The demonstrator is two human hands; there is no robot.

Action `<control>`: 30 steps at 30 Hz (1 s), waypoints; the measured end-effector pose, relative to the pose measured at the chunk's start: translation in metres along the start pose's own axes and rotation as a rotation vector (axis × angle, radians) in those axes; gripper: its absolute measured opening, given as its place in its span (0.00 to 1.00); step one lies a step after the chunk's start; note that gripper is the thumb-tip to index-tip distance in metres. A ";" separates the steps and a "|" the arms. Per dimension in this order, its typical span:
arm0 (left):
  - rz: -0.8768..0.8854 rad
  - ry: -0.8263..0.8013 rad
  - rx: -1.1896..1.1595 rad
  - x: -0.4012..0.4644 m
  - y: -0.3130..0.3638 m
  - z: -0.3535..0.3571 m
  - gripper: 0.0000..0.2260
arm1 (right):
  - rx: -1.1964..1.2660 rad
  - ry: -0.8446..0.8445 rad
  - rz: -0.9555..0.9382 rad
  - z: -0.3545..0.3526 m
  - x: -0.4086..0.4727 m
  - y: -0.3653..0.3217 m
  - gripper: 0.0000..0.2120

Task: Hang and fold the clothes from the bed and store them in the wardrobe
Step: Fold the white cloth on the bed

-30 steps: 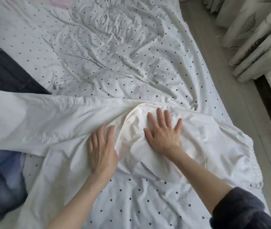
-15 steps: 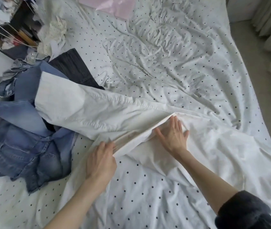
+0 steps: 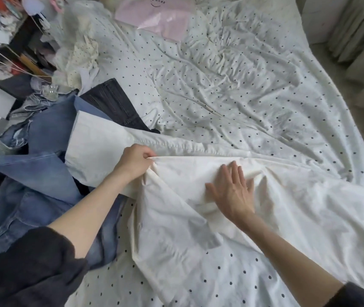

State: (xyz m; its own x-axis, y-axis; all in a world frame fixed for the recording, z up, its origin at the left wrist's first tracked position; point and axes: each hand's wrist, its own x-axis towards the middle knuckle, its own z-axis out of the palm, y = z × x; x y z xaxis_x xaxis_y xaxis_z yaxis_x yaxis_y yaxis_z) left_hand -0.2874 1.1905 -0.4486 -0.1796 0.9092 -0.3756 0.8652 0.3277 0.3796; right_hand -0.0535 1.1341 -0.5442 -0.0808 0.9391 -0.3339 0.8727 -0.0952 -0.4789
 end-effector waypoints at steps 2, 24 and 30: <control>0.075 0.021 -0.063 0.018 -0.011 -0.002 0.08 | 0.079 -0.001 -0.131 0.011 -0.014 -0.025 0.29; 0.289 -0.129 -0.705 -0.012 -0.103 -0.058 0.08 | 0.801 -0.337 0.196 -0.064 0.012 -0.173 0.04; 0.204 -0.254 -0.809 -0.053 -0.114 -0.106 0.15 | 0.995 -0.373 0.354 -0.068 0.041 -0.237 0.06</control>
State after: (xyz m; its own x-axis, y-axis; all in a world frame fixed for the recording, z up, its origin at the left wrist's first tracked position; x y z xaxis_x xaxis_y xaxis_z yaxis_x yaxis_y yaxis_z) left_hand -0.4260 1.1318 -0.3826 0.1360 0.9169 -0.3754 0.2536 0.3340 0.9078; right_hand -0.2312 1.2174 -0.3887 -0.1891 0.6652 -0.7223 0.1147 -0.7156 -0.6890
